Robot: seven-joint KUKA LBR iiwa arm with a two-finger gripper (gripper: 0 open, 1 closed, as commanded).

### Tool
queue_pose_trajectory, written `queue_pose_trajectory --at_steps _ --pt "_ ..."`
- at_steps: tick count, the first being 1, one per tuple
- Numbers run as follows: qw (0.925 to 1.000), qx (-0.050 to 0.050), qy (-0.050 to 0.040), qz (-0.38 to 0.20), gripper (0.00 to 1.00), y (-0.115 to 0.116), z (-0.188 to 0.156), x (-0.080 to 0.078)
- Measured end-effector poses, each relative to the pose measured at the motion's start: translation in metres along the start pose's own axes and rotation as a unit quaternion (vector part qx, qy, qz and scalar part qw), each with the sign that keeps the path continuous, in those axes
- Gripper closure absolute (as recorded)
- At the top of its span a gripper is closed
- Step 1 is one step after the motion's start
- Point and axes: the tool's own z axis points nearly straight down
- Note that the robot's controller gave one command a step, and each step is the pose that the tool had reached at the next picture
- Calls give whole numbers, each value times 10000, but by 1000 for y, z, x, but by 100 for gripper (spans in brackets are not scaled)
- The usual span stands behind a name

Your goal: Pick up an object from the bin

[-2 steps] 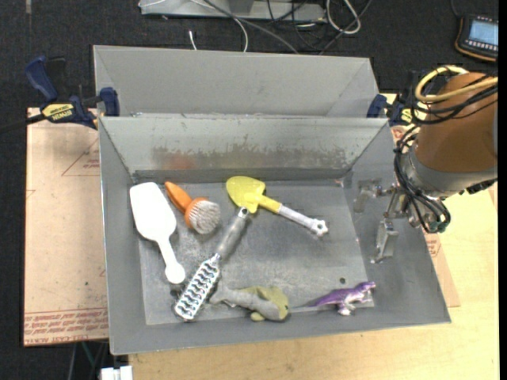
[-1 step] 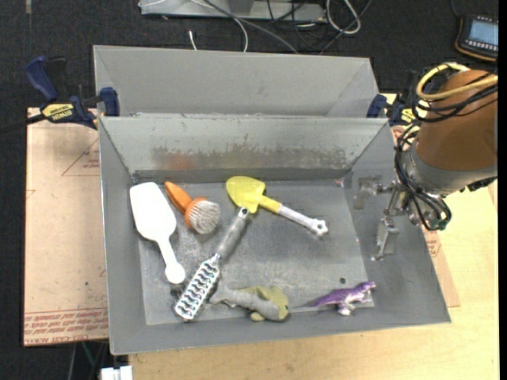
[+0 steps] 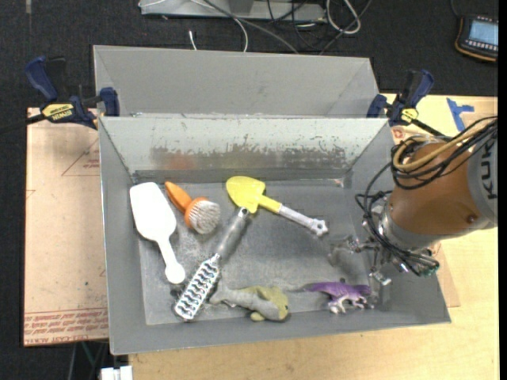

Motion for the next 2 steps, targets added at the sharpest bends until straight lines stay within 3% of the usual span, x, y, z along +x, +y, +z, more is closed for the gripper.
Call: queue_pose_trajectory --at_steps 1,2 --pt "9997 25 -30 229 0 11 -50 9" --pt "9990 -26 5 -437 0 33 -26 3"
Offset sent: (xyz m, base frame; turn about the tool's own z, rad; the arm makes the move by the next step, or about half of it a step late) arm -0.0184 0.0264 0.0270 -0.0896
